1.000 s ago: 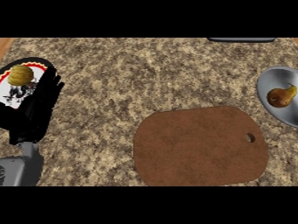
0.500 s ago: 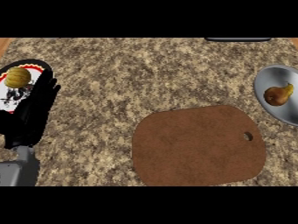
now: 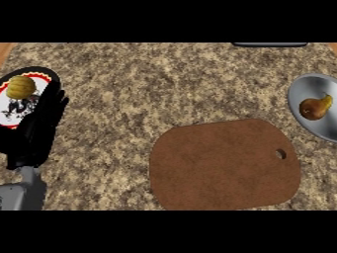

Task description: Pick the pear from the cutting board and place it in the pan

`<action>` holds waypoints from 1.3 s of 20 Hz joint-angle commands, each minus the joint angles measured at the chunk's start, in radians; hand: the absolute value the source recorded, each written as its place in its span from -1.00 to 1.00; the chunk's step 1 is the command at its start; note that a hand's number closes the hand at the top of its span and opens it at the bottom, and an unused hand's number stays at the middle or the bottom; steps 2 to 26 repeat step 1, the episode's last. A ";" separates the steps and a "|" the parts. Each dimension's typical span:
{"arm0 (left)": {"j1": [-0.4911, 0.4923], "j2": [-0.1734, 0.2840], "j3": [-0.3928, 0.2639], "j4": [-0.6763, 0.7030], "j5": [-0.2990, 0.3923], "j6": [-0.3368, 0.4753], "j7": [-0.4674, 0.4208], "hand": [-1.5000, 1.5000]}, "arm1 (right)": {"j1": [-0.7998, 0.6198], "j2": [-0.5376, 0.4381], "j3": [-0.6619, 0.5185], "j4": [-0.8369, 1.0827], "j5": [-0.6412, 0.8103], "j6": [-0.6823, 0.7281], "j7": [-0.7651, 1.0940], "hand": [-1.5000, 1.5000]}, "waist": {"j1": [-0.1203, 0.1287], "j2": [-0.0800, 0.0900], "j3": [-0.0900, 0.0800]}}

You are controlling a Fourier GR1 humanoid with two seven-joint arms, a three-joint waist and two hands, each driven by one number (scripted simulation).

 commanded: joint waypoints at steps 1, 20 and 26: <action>-0.040 -0.006 -0.001 -0.008 -0.011 0.022 0.019 0.00 | 0.028 0.004 0.017 -0.009 -0.018 0.119 -0.099 -1.00 | 0.000 -0.001 -0.001; -0.040 -0.006 -0.001 -0.008 -0.011 0.022 0.019 0.00 | 0.028 0.004 0.017 -0.009 -0.018 0.119 -0.099 -1.00 | 0.000 -0.001 -0.001; -0.040 -0.006 -0.001 -0.008 -0.011 0.022 0.019 0.00 | 0.028 0.004 0.017 -0.009 -0.018 0.119 -0.099 -1.00 | 0.000 -0.001 -0.001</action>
